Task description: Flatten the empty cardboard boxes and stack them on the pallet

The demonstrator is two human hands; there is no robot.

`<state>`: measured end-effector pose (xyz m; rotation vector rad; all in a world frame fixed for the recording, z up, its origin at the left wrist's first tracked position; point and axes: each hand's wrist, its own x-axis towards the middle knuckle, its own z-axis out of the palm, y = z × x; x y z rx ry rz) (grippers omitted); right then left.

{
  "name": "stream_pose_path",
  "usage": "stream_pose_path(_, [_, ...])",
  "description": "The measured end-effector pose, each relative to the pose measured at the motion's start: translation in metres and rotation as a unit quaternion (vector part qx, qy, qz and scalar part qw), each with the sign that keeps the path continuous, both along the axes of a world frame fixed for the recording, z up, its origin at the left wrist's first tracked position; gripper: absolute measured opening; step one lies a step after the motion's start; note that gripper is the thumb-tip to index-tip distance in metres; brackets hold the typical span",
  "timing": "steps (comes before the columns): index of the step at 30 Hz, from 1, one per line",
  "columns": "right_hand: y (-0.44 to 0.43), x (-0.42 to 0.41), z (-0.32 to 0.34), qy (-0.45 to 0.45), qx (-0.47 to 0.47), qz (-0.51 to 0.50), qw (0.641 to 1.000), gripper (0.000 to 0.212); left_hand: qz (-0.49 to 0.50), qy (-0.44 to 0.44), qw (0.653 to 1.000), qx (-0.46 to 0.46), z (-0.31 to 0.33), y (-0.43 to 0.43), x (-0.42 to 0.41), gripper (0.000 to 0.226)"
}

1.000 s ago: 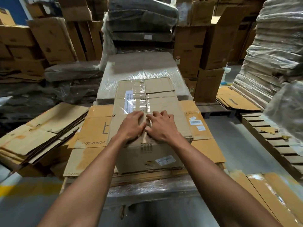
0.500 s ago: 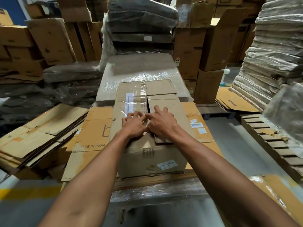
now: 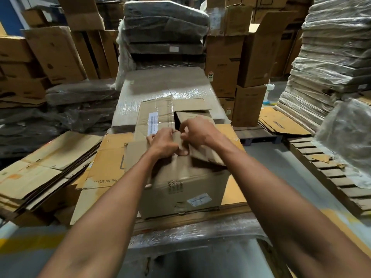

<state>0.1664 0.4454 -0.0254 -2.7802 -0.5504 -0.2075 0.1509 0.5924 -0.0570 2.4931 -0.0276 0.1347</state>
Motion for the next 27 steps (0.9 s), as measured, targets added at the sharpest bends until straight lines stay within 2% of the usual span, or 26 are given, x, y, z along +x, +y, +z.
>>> stream_pose_path(2, [-0.015,0.012,0.019,0.027,0.012,0.007,1.000,0.014,0.008,-0.069,0.998,-0.009,0.019,-0.004,-0.017,0.056])
stream_pose_path(5, [-0.035,0.023,0.038,0.071,0.036,0.035,0.996,0.016,-0.002,-0.185,0.982,0.019,0.031,-0.011,-0.048,0.062])
stream_pose_path(8, [-0.039,0.029,0.042,0.109,0.015,0.057,0.992,0.018,-0.015,-0.271,0.955,0.120,0.035,-0.025,-0.081,0.058])
stream_pose_path(11, [-0.031,0.033,0.043,0.098,-0.028,0.059,0.993,0.016,-0.044,-0.355,0.913,0.198,0.035,-0.041,-0.117,0.044])
stream_pose_path(13, [-0.028,0.034,0.043,0.084,-0.054,0.060,0.993,0.016,-0.095,-0.379,0.893,0.224,0.029,-0.050,-0.143,0.039])
stream_pose_path(15, [-0.025,0.033,0.040,0.070,-0.088,0.066,0.991,0.017,-0.161,-0.307,0.904,0.252,0.017,-0.059,-0.164,0.045])
stream_pose_path(17, [-0.022,0.029,0.030,0.053,-0.138,0.081,0.986,0.020,-0.205,-0.178,0.925,0.266,-0.001,-0.066,-0.177,0.055])
stream_pose_path(20, [-0.016,0.020,0.008,0.039,-0.185,0.091,0.978,0.026,-0.240,-0.027,0.943,0.229,-0.014,-0.062,-0.176,0.060])
stream_pose_path(22, [-0.015,0.011,0.000,0.042,-0.199,0.094,0.975,0.032,-0.275,0.066,0.942,0.182,-0.021,-0.054,-0.168,0.086])
stream_pose_path(24, [-0.019,0.008,-0.007,0.057,-0.226,0.111,0.966,0.040,-0.286,0.085,0.937,0.181,-0.029,-0.048,-0.160,0.102])
stream_pose_path(27, [-0.026,0.004,-0.021,0.103,-0.257,0.134,0.952,0.051,-0.244,0.064,0.952,0.173,-0.046,-0.044,-0.144,0.102])
